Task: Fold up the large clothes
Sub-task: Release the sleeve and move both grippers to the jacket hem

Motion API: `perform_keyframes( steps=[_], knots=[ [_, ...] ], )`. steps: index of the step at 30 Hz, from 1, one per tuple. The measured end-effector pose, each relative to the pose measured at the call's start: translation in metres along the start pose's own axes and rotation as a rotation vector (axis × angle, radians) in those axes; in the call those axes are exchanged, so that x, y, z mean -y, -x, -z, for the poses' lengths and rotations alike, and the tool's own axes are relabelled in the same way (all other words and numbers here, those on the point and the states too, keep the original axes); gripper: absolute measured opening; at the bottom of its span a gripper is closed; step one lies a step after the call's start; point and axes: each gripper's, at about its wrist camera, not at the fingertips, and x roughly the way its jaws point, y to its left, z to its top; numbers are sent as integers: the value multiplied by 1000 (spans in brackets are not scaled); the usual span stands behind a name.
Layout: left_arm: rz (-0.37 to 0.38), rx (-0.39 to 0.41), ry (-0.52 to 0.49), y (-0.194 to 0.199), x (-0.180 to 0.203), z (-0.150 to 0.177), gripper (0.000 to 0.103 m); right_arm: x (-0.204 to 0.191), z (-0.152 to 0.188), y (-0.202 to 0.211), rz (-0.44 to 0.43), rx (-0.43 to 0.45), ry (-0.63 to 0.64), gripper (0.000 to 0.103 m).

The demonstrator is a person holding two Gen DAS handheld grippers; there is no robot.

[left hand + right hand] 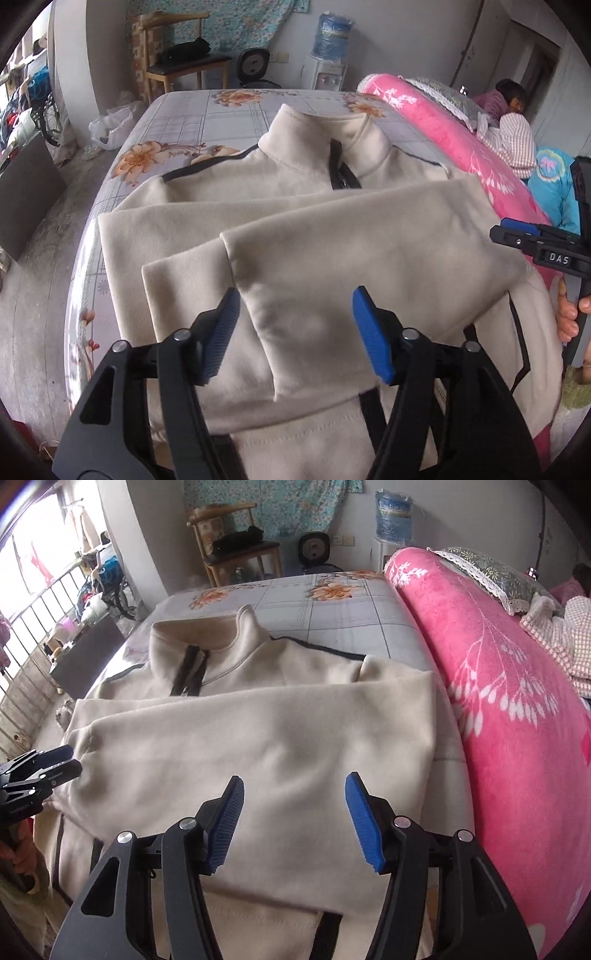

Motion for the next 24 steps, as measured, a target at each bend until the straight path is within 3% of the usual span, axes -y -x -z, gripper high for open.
perform_keyframes(
  steps=[3,6,9,12,14,20,24],
  knots=[
    [-95,-80,-2,-15,0,18,68,-4,20,-11,54,-47,28,65],
    [-156,-54,10,-10,-1,24,68,-3,30,-14,84,-73,-2,67],
    [-142,0,49,21,-6,28,69,-15,35,21,74,-8,-2,68],
    [-157,49,41,54,-4,39,77,-29,53,53,51,28,-6,79],
    [-164,59,33,72,-1,52,78,-40,71,67,32,27,0,81],
    [-176,15,27,98,10,111,84,-67,132,88,41,-13,-3,87],
    [-197,-33,51,92,11,150,84,-73,166,89,67,-40,-17,88]
  ],
)
